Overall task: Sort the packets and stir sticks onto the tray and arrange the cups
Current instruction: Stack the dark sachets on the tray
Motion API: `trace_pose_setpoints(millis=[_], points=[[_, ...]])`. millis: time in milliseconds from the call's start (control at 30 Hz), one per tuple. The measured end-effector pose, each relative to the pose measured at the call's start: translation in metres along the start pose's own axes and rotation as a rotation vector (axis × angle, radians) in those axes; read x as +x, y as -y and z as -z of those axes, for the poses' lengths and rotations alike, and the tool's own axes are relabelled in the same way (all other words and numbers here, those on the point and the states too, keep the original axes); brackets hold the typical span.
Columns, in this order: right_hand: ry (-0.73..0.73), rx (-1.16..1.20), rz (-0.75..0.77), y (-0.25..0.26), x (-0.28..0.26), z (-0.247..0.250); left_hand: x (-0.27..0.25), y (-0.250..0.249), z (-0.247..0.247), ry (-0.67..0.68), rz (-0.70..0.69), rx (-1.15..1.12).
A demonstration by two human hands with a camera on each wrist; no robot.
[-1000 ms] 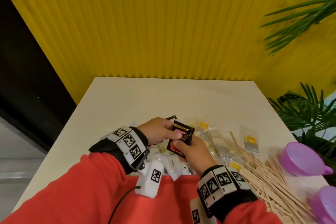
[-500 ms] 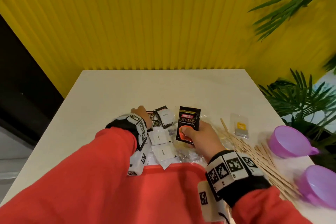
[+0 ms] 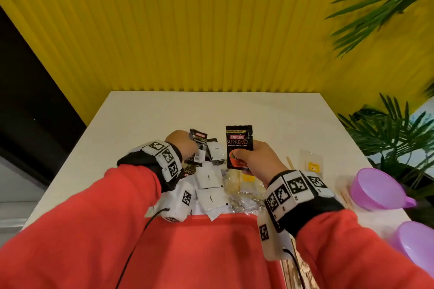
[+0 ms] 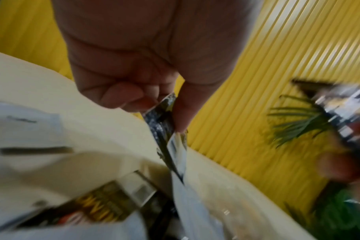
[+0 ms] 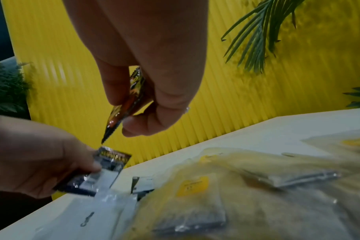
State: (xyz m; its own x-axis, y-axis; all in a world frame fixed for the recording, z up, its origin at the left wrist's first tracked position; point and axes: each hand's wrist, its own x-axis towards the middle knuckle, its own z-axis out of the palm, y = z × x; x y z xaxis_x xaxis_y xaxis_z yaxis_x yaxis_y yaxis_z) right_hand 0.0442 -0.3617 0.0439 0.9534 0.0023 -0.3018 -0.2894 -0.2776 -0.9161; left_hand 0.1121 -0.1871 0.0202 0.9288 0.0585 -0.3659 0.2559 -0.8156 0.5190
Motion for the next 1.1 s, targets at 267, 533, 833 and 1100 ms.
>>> trace_pose_setpoints(millis=[267, 533, 833, 1100], points=[[-0.020, 0.206, -0.057, 0.008, 0.001, -0.027, -0.047, -0.033, 0.009, 0.189, -0.161, -0.369], [0.068, 0.484, -0.148, 0.008, -0.012, -0.023, -0.061, -0.036, 0.010, 0.441, -0.079, -0.475], [-0.085, 0.449, -0.164, -0.001, -0.011, -0.007, -0.025, -0.036, 0.001, 0.202, -0.001, -0.096], [-0.139, 0.459, -0.150, -0.013, -0.008, 0.006, -0.007, -0.042, -0.025, 0.250, -0.118, 0.399]])
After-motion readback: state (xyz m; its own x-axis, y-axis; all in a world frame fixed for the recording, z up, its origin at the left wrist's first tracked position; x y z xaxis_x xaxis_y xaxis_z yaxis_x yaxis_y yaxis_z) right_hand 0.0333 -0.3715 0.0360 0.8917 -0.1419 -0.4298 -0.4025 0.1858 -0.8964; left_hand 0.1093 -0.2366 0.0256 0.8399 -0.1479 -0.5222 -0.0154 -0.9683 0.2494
